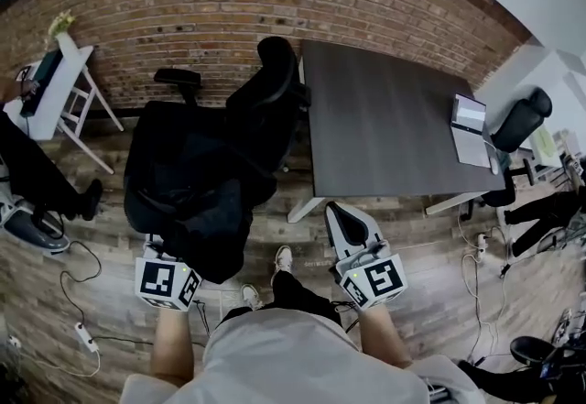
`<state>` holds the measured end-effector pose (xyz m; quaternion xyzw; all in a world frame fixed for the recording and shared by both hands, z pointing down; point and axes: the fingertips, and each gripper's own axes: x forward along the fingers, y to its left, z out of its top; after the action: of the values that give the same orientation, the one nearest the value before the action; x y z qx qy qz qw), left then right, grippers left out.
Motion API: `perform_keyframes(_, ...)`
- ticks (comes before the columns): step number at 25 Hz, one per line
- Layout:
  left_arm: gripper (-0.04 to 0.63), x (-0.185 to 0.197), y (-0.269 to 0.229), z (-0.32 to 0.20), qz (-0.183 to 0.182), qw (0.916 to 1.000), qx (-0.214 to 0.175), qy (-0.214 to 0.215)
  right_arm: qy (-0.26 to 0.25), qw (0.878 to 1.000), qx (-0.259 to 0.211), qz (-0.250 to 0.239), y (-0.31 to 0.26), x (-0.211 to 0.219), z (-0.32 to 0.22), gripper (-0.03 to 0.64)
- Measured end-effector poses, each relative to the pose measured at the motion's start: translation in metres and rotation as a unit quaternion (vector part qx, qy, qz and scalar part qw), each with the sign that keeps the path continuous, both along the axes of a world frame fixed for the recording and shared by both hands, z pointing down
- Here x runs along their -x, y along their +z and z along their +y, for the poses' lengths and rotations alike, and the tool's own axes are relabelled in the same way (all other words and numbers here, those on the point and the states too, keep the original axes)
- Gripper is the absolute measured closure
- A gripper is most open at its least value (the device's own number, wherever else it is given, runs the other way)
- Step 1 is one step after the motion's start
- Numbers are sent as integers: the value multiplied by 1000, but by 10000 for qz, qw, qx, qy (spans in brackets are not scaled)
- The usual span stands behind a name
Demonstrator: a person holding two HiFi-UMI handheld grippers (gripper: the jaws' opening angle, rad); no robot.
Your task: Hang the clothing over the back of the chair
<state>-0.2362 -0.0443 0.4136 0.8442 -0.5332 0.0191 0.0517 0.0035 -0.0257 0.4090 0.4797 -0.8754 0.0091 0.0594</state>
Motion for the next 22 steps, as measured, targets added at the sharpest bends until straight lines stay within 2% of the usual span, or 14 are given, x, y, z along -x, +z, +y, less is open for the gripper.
perform_keyframes(7,382,11,-24,-43,-162,9986,-94,-499,-346,9990,-164,-214,-6,-9,-75,599)
perform_keyframes(13,381,22,-52,-89,-557,9933,-338,-954,-500,9976,-276,-399,-16,-23,-124,598)
perform_keyframes(22,379,11,-67,-162,-1019,9876,-471,-1095,-498,9968,-218,-586,-10,-56,-159,598)
